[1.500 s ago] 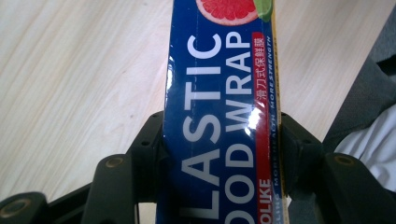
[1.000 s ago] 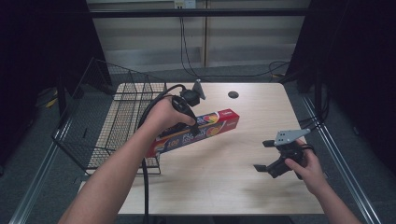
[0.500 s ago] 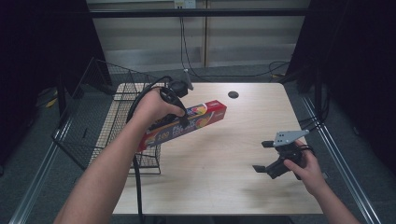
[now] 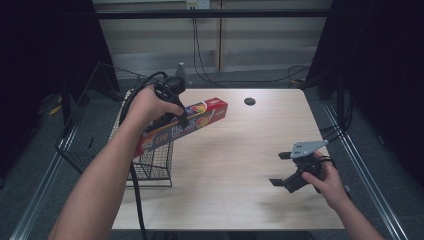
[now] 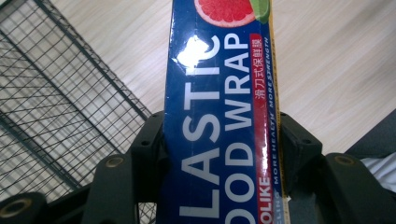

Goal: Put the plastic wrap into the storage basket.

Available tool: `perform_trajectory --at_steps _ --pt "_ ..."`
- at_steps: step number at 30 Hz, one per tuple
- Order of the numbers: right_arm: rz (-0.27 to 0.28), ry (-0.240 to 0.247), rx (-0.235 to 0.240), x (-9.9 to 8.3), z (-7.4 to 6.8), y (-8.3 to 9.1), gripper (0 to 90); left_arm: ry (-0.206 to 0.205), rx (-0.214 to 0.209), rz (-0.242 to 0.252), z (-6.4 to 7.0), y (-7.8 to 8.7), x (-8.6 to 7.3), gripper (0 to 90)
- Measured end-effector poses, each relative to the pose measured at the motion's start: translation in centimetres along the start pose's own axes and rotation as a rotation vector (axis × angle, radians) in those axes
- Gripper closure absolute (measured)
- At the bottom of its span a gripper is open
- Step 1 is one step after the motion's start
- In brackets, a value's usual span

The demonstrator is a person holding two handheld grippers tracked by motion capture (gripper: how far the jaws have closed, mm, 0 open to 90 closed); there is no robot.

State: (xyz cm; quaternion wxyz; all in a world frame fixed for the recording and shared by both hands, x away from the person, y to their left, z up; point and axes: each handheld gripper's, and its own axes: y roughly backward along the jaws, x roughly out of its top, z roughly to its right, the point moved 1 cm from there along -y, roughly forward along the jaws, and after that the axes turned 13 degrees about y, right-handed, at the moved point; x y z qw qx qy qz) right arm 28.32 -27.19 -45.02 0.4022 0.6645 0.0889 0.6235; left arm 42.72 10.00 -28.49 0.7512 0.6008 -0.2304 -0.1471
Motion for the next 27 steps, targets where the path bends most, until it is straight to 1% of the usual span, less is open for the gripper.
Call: perform_trajectory --at_steps 1,2,3,5,6,8,9,10,11,13,16,17,19,20,21,23,25,26,27 --pt "-0.004 0.003 -0.003 0.0 0.0 -0.1 0.0 0.000 0.000 0.000 0.0 0.0 0.0 44.5" --pt "-0.006 0.006 -0.004 0.0 0.0 -0.1 0.0 0.011 -0.008 0.003 -0.3 0.2 0.0 44.5" --pt "-0.005 0.003 -0.003 0.0 0.0 -0.2 0.0 0.014 0.001 0.008 -0.4 0.3 -0.1 44.5" --pt "0.003 0.002 -0.002 0.0 0.0 -0.2 0.0 0.021 -0.001 0.007 -0.5 0.4 -0.1 44.5" --pt "0.006 0.001 -0.006 0.0 0.0 -0.2 0.0 0.031 -0.008 0.015 -0.8 0.7 -0.2 44.5" --pt "0.006 -0.001 -0.013 0.1 0.0 -0.2 0.0 0.034 -0.004 0.019 -1.1 0.9 -0.2 44.5" --pt "0.004 -0.002 -0.022 0.0 0.1 -0.2 0.0 0.052 -0.007 0.024 -1.4 1.2 -0.2 44.5" --pt "0.005 -0.001 -0.023 0.0 0.1 -0.2 0.0 0.037 0.000 0.024 -1.7 1.3 -0.2 44.5" --pt "0.005 -0.003 -0.022 0.0 0.1 -0.2 0.0 0.059 -0.001 0.026 -1.8 1.4 -0.3 44.5" --pt "0.004 -0.004 -0.024 0.0 0.1 -0.2 0.0 0.056 0.003 0.028 -1.9 1.5 -0.4 44.5" --pt "0.004 -0.002 -0.027 0.0 0.1 -0.2 0.0 0.072 0.004 0.040 -2.7 2.1 -0.5 44.5" --pt "0.004 -0.002 -0.027 0.0 0.1 -0.2 0.0 0.072 0.004 0.040 -2.7 2.1 -0.5 44.5" --pt "0.000 -0.005 -0.034 -0.1 0.1 -0.3 0.0 0.080 0.010 0.043 -3.0 2.3 -0.6 44.5" --pt "0.000 -0.007 -0.039 -0.1 0.1 -0.3 0.0 0.084 0.020 0.046 -3.2 2.5 -0.7 44.5" --pt "0.006 -0.008 -0.032 -0.1 0.1 -0.3 0.0 0.088 0.019 0.050 -3.3 2.6 -0.7 44.5" --pt "0.004 -0.010 -0.036 -0.1 0.1 -0.2 0.0 0.099 0.007 0.050 -3.7 2.8 -0.8 44.5" --pt "0.007 -0.012 -0.034 -0.1 0.1 -0.2 0.0 0.117 0.014 0.057 -4.1 3.1 -0.9 44.5" --pt "0.005 -0.014 -0.036 -0.1 0.1 -0.2 0.0 0.122 0.027 0.057 -4.2 3.2 -0.9 44.5" --pt "0.005 -0.014 -0.036 -0.1 0.1 -0.2 0.0 0.122 0.027 0.057 -4.2 3.2 -0.9 44.5"
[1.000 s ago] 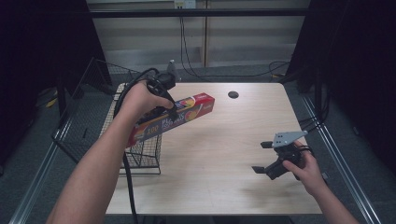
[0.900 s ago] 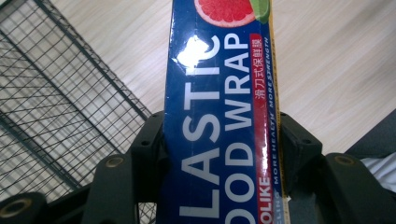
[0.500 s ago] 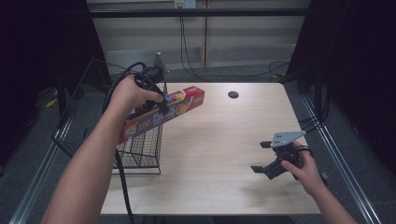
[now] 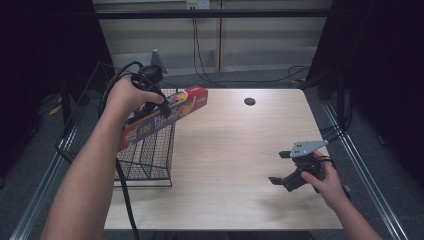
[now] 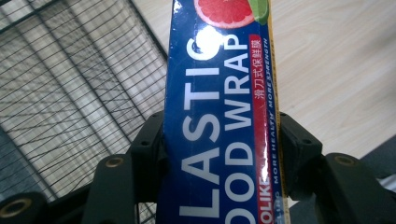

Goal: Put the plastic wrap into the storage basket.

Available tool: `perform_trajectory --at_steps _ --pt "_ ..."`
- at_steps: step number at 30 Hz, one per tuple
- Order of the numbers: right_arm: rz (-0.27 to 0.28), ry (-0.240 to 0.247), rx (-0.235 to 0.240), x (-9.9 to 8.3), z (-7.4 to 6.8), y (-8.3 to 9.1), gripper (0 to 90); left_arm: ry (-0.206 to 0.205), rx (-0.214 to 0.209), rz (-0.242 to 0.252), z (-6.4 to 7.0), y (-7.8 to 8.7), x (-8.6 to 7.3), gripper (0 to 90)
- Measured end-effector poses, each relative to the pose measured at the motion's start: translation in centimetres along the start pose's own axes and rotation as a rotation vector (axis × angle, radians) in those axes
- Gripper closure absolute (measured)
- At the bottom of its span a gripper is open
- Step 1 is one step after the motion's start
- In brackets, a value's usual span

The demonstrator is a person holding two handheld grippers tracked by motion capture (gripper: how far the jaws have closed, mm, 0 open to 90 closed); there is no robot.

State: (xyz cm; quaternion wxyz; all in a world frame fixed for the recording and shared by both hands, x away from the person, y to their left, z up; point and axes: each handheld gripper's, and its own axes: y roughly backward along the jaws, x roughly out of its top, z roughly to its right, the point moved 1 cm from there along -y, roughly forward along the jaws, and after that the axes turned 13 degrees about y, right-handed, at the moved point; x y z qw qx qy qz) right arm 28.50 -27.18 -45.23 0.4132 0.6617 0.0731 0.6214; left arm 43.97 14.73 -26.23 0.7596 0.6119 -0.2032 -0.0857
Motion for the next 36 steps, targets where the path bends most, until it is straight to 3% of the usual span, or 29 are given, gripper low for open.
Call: perform_trajectory --at_steps 36 --pt "0.002 -0.008 -0.013 -0.3 0.1 0.1 0.0 0.189 0.046 0.026 -4.9 3.7 -1.4 44.5"
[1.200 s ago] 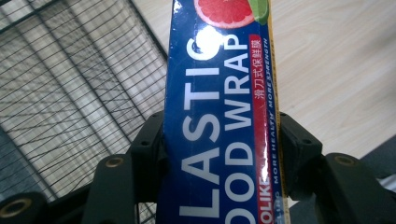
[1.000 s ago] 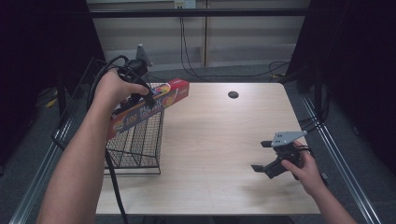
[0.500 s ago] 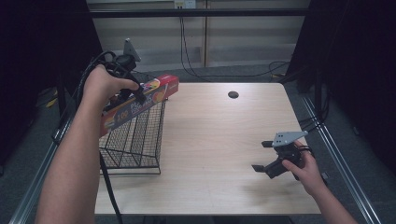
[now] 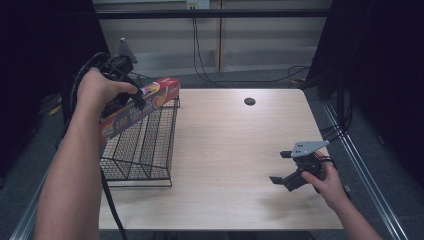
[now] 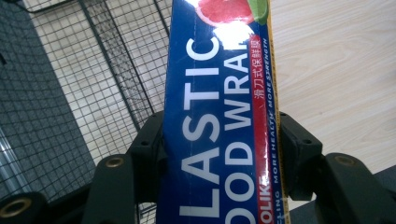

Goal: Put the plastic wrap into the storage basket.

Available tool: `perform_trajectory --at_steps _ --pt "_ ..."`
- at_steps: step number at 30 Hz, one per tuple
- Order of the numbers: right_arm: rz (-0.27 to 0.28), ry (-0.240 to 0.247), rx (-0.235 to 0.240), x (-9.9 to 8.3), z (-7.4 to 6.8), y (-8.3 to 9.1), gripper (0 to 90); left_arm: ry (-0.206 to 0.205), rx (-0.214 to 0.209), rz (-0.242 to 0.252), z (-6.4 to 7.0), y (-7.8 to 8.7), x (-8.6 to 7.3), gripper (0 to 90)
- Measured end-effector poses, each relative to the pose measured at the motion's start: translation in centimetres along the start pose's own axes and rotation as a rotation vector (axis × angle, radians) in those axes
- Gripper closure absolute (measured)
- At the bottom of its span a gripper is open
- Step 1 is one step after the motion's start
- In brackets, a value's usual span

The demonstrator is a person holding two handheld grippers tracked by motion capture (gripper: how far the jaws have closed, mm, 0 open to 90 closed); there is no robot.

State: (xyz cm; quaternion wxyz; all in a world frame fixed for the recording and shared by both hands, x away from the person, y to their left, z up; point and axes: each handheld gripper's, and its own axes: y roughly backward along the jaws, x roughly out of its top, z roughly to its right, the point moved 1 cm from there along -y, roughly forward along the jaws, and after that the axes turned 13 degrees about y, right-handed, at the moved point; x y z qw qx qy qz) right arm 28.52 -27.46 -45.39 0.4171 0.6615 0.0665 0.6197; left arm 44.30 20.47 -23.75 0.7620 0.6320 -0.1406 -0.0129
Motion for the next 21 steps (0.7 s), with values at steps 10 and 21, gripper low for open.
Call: perform_trajectory --at_steps 10,21 --pt "-0.001 0.000 -0.002 0.0 -0.1 0.0 0.0 0.056 0.030 0.018 -1.8 0.7 -0.4 44.5" --pt "-0.001 0.003 -0.007 0.0 0.0 0.0 0.0 0.148 0.060 0.060 -3.7 1.6 -0.9 44.5"
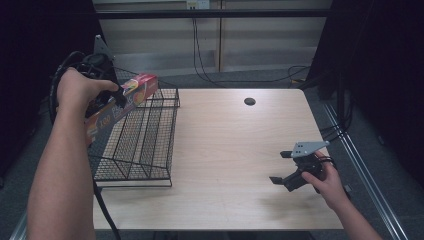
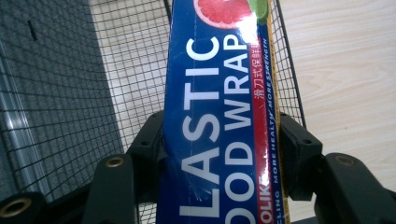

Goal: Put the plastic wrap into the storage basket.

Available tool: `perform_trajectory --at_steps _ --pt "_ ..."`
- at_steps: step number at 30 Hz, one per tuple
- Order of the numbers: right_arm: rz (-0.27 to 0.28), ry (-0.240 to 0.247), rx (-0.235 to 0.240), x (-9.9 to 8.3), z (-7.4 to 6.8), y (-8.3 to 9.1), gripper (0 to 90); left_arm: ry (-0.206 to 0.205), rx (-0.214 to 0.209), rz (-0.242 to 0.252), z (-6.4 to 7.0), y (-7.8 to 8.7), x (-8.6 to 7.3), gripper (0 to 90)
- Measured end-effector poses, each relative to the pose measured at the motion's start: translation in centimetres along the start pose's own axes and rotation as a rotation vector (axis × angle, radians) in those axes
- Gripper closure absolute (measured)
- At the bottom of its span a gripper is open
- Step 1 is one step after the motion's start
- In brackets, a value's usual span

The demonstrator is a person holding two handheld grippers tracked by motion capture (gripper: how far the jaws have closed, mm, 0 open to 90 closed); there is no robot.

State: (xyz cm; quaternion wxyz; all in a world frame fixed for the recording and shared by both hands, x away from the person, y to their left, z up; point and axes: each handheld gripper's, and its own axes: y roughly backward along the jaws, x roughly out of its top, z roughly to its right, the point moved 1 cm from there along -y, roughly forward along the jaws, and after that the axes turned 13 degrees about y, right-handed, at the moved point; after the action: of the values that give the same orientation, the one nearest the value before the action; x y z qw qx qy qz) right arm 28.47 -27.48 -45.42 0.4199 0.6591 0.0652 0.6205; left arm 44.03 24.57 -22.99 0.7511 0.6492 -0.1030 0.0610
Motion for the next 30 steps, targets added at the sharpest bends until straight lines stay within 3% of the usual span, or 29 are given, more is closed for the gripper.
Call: perform_trajectory --at_steps 5,8,12,16,18,30 --pt "0.001 0.001 0.003 0.0 0.0 0.0 0.0 0.021 0.009 0.012 -0.7 0.4 0.0 44.4" --pt "0.001 0.001 0.002 0.0 0.0 0.0 0.0 0.056 0.023 0.021 -1.3 0.6 -0.2 44.4" --pt "0.001 0.001 0.002 0.0 0.0 0.0 0.0 0.079 0.058 0.047 -1.9 0.8 -0.2 44.4" --pt "0.000 0.001 0.000 0.0 0.0 0.0 0.0 0.106 0.067 0.052 -2.4 0.9 -0.4 44.4" --pt "-0.003 0.002 -0.001 0.0 0.0 0.0 0.0 0.140 0.070 0.062 -2.8 0.9 -0.5 44.4" --pt "-0.010 0.009 0.004 0.0 -0.1 -0.1 0.0 0.222 0.087 0.083 -4.1 0.6 -0.9 44.3"
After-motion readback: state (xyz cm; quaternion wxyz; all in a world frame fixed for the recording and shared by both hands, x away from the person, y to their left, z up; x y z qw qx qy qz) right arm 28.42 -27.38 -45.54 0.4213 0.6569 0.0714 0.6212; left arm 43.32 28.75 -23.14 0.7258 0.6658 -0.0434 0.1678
